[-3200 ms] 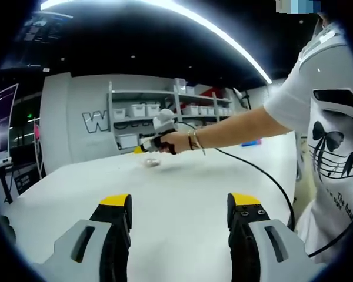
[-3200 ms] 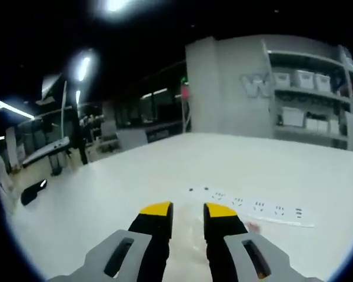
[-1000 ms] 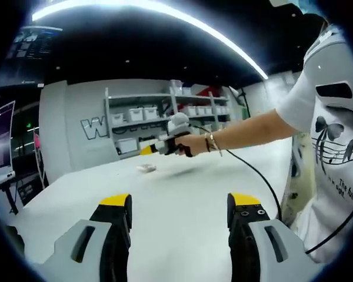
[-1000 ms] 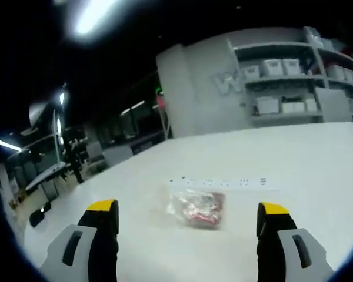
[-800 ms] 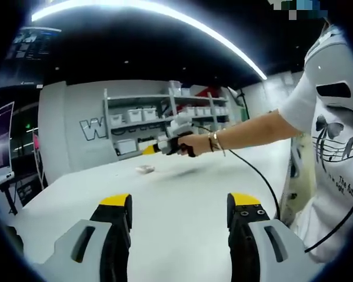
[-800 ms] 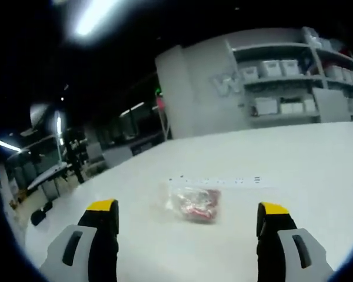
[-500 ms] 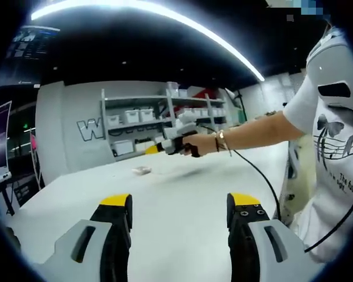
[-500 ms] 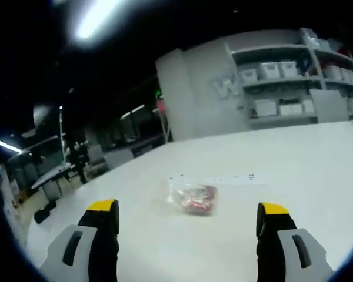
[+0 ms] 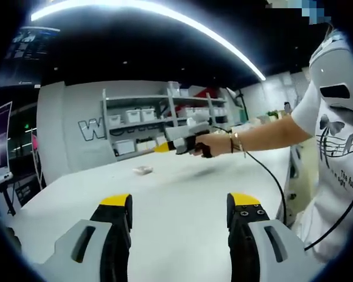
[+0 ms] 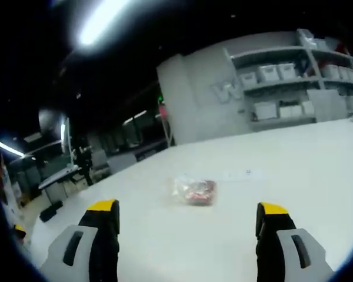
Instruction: Open the resealable bag by pulling the two sides of the seal apart until the entire bag opening is separated and visibly accessible.
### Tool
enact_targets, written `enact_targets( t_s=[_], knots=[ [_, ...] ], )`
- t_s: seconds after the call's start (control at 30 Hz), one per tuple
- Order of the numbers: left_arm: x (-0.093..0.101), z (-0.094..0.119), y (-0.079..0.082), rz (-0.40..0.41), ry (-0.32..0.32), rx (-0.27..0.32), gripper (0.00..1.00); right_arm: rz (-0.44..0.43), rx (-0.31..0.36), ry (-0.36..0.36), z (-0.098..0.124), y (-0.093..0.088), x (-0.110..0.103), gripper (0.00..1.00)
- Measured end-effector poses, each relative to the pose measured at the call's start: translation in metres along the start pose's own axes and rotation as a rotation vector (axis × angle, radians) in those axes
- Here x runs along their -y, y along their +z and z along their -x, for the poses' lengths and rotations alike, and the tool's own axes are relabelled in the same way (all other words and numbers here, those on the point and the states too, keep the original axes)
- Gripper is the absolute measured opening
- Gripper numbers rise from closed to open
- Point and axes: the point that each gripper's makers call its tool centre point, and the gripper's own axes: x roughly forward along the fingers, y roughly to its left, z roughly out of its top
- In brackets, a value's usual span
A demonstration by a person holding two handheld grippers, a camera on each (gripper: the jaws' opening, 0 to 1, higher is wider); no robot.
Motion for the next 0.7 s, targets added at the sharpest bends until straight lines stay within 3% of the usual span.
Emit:
enact_targets(
  t_s=[0.23, 0.43, 0.7],
  knots=[
    [0.003, -0.003, -0.002, 0.0, -0.005, -0.008, 0.64, 0.008, 0.029, 0.029, 0.026, 0.0, -0.014, 0.97],
    [0.004, -0.006, -0.005, 0.01, -0.01, -0.012, 0.64, 0.024, 0.044, 0.067, 0.035, 0.001, -0.028, 0.98],
    [-0.001, -0.001, -0.002, 0.015, -0.002, -0.003, 0.64, 0.027, 0.06, 0.068, 0.055, 0.002, -0.032, 0.97]
  ],
)
